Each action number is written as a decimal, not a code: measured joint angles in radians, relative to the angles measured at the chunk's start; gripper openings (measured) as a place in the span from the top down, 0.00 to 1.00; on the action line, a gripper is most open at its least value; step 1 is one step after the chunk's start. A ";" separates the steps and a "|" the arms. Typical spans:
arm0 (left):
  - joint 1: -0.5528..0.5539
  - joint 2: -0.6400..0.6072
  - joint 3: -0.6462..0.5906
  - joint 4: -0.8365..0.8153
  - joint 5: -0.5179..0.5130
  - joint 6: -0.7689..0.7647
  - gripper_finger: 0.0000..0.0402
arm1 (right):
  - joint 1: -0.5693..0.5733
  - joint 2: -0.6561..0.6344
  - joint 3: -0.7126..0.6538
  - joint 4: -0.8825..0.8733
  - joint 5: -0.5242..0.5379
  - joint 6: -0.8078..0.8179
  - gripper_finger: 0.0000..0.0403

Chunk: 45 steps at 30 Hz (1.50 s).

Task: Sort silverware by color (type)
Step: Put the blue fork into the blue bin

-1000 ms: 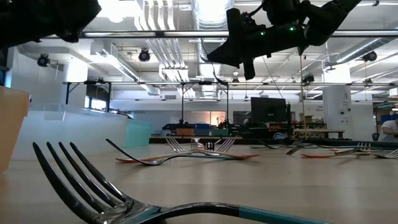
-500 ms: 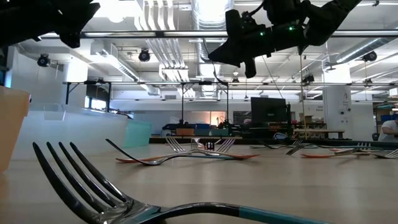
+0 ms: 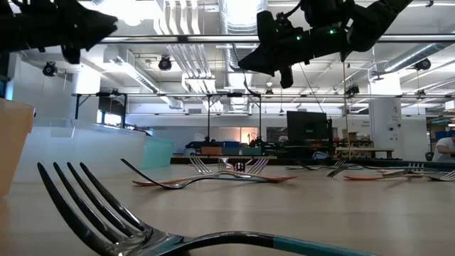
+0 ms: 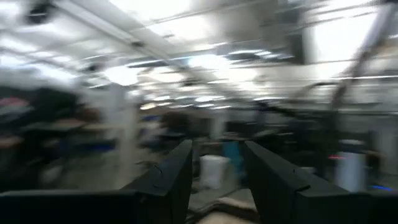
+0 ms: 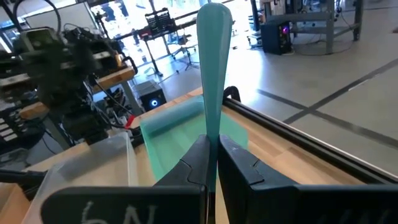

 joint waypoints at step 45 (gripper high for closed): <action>0.002 0.229 0.000 0.001 -0.086 -0.303 0.68 | 0.062 0.458 0.567 -0.207 -0.095 -0.149 0.97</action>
